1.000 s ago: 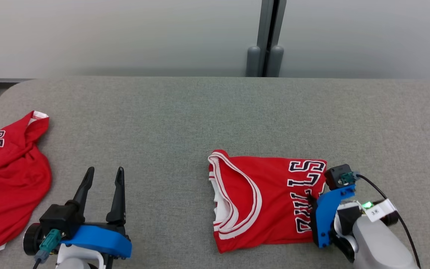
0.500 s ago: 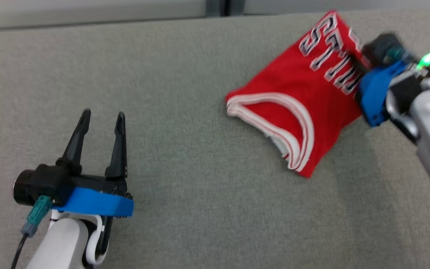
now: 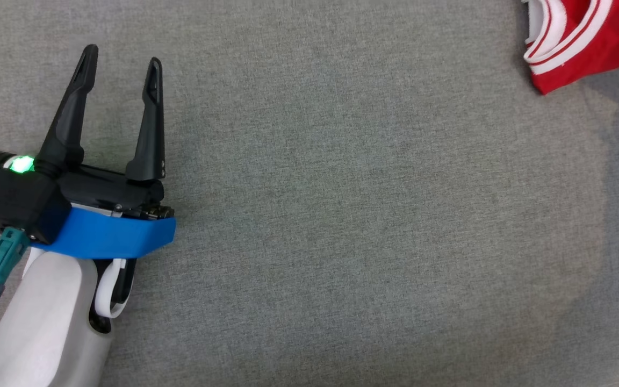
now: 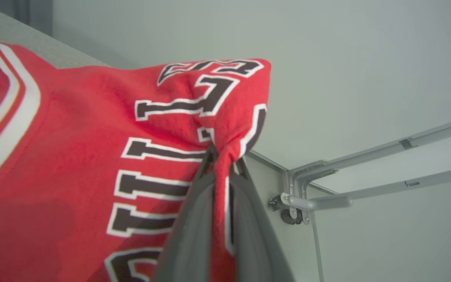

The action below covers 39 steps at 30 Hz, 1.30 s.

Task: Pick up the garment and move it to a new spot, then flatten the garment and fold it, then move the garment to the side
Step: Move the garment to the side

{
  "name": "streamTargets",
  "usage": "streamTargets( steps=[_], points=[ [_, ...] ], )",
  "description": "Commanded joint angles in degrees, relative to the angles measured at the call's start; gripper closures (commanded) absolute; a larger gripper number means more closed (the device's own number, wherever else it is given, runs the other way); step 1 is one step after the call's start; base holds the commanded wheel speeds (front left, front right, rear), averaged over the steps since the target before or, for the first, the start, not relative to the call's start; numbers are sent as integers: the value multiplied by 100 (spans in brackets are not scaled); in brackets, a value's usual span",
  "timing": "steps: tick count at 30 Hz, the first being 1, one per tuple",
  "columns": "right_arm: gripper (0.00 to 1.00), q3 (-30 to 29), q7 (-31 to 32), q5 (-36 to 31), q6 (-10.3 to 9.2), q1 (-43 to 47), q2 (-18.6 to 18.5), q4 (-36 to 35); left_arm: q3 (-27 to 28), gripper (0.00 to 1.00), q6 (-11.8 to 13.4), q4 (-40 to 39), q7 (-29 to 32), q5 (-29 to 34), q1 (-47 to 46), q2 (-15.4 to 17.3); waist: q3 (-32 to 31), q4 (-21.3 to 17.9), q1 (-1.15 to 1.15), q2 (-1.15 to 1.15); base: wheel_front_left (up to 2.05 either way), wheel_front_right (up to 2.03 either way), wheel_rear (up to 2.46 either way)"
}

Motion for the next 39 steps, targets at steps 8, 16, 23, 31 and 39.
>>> streamTargets(
  steps=[8, 16, 23, 31, 39],
  points=[
    [100, -555, -207, -843, -5, 70, -427, -348, 29, 0, 16, -443, 178, 48, -209, 164, 465, 78, -2, -3, 0, 0, 0],
    [100, -934, -139, -1306, -5, 317, -594, -789, 27, 0, 51, -681, 251, 71, -240, 241, 599, 198, -2, -3, 0, 0, 0],
    [0, -1256, -104, -1557, -4, 649, -337, -1153, -48, 0, 65, -502, 136, -17, -132, 128, 375, 297, -2, -3, 0, 0, 0],
    [0, -1605, -675, -1428, -3, 1473, 397, -1322, -101, 0, 30, 146, -80, -179, 135, -93, -528, 452, -2, -3, 0, 0, 0],
    [0, -2045, -1293, -467, -3, 2671, 1752, -1699, 25, 0, 105, 891, -188, -338, 785, -183, -1669, 446, -2, -3, 0, 0, 0]
  ],
)
